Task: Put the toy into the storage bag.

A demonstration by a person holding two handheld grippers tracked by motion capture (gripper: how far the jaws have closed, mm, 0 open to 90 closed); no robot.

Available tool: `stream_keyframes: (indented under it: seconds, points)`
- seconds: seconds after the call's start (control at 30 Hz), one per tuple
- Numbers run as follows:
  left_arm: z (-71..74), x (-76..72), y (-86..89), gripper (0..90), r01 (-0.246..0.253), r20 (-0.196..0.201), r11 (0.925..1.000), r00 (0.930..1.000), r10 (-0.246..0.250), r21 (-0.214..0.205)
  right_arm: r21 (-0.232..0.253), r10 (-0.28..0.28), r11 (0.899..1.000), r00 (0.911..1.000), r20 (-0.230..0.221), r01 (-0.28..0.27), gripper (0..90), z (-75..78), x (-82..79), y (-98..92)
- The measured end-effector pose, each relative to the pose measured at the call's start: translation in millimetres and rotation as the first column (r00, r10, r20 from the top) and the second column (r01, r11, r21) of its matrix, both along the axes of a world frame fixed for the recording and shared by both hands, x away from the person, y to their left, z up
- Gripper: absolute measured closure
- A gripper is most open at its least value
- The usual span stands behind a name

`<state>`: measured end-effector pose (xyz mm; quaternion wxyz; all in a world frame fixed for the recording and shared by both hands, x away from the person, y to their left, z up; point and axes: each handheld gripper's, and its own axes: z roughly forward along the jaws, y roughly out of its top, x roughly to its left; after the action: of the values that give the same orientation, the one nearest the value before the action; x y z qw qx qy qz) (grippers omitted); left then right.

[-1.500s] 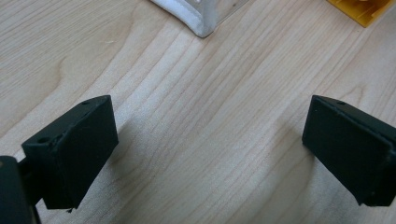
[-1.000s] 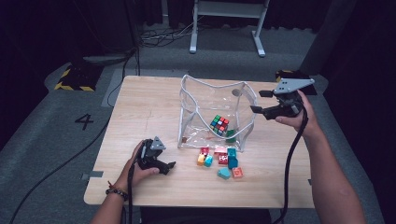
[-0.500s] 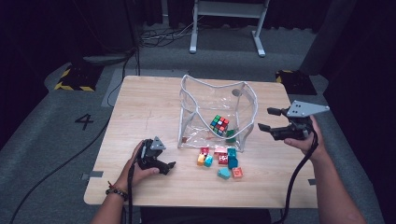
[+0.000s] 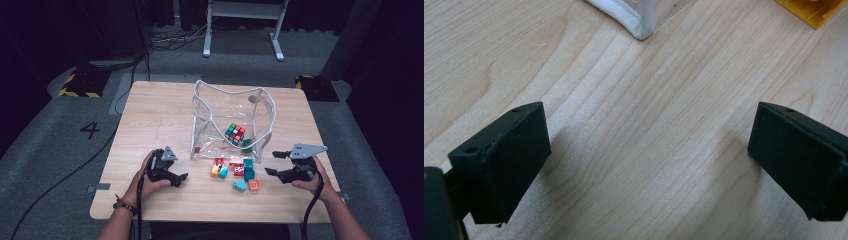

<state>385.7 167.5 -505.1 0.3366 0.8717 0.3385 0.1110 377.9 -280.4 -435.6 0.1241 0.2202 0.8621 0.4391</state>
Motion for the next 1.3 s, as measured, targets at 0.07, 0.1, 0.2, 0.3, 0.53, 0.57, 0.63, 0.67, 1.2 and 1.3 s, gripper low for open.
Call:
stream_keyframes:
  seconds: [0.07,0.1,0.2,0.3,0.53,0.57,0.63,0.67,1.2,1.3]
  points:
    - [0.1,-0.1,0.0,3.5,0.0,-0.002,1.0,1.0,0.0,0.001,-0.022,0.035,0.999,0.9987,-0.036,-0.036,30.5,-14.0,-4.1,5.6]
    - [0.1,-0.2,0.0,3.5,-0.001,-0.002,1.0,1.0,0.001,0.001,-0.023,0.045,0.999,0.9978,-0.049,-0.046,30.5,-18.1,-6.3,7.6]
    - [0.2,-0.1,0.1,3.5,0.0,0.0,1.0,1.0,0.0,0.003,-0.03,0.086,0.996,0.9926,-0.087,-0.089,32.1,-29.0,-11.9,13.8]
    - [0.1,-0.3,0.0,3.5,-0.002,-0.001,1.0,1.0,0.002,0.002,-0.034,0.121,0.992,0.9885,-0.092,-0.124,31.7,-36.3,-17.6,17.8]
    - [0.2,-0.2,0.1,3.4,-0.003,0.0,1.0,1.0,0.003,0.003,-0.042,0.121,0.991,0.9872,-0.104,-0.126,31.8,-51.4,-19.5,27.6]
    - [0.2,-0.2,0.1,3.4,-0.002,0.0,1.0,1.0,0.002,0.003,-0.042,0.12,0.991,0.988,-0.097,-0.124,32.3,-53.1,-18.8,29.0]
    - [0.2,-0.3,0.0,3.5,-0.002,-0.001,1.0,1.0,0.002,0.002,-0.038,0.122,0.991,0.9866,-0.109,-0.127,34.9,-56.9,-18.2,32.0]
    - [-0.2,-0.4,-0.2,3.5,-0.007,0.005,1.0,1.0,0.007,0.002,-0.048,0.112,0.992,0.9881,-0.105,-0.118,38.3,-58.5,-18.3,33.4]
    - [0.0,-0.3,-0.1,3.4,-0.003,0.001,1.0,1.0,0.003,0.001,-0.11,0.152,0.981,0.9861,-0.068,-0.159,59.4,-61.4,-22.7,27.4]
    - [0.1,-0.4,-0.1,3.4,-0.005,0.0,1.0,1.0,0.005,0.0,-0.086,0.15,0.984,0.9866,-0.066,-0.155,59.5,-57.0,-22.0,20.5]
